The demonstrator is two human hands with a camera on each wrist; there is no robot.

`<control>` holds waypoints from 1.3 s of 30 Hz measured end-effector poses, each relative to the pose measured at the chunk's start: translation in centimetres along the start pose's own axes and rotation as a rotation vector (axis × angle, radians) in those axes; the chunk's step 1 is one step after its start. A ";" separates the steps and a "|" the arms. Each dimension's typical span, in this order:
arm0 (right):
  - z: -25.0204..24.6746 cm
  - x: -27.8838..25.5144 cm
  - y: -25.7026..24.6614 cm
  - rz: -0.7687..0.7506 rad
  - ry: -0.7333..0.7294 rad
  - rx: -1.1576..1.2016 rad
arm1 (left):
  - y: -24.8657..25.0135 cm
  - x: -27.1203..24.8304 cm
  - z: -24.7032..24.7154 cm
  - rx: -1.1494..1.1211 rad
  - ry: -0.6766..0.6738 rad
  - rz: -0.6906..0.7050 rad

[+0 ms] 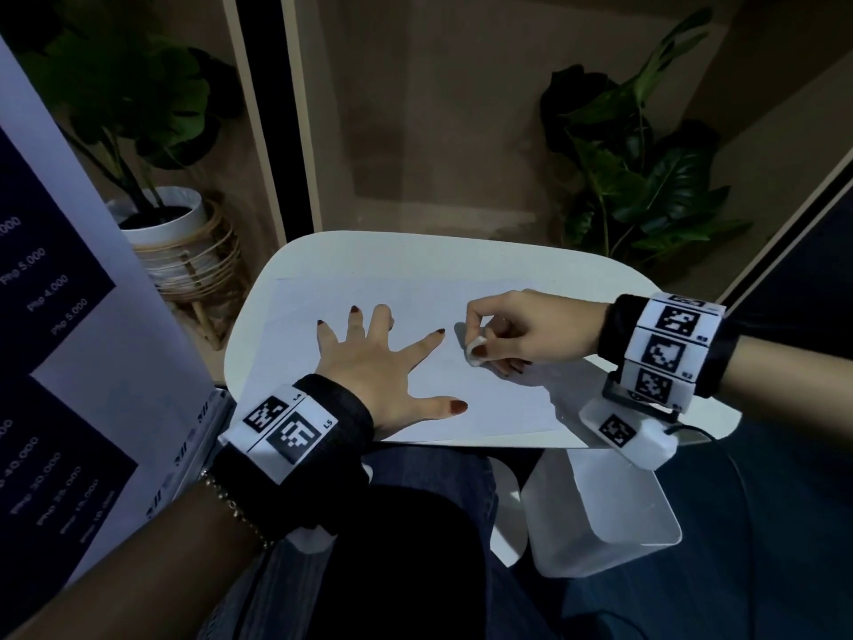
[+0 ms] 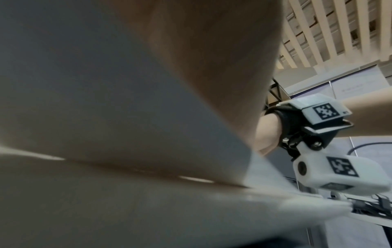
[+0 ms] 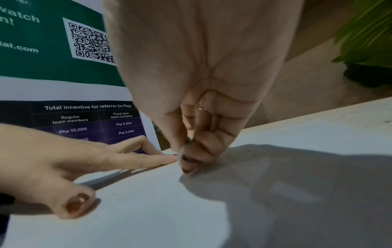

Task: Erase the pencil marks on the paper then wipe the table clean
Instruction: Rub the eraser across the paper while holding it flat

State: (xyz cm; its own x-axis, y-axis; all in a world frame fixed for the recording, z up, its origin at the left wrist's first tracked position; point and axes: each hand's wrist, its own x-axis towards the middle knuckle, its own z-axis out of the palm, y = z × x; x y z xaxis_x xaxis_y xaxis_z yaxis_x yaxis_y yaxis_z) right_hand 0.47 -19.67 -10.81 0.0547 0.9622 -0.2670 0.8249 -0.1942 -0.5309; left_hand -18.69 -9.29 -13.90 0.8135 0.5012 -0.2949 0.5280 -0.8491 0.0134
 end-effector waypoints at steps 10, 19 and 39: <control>-0.2 -0.5 0.3 -0.021 -0.070 -0.054 | -0.1 0.2 0.1 0.006 -0.006 0.002; -1.4 -1.8 1.3 -0.012 -0.081 -0.071 | -0.1 0.2 0.1 -0.007 -0.012 0.005; -1.0 -3.5 2.9 0.034 -0.047 0.017 | -0.1 0.1 0.0 0.005 -0.018 -0.002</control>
State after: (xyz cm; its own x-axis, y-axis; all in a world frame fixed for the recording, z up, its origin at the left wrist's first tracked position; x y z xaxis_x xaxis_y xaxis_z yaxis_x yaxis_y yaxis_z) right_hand 3.27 -23.40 -10.59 0.0561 0.9451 -0.3221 0.8135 -0.2303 -0.5341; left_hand -18.66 -9.21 -13.95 0.8080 0.4998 -0.3120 0.5284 -0.8490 0.0083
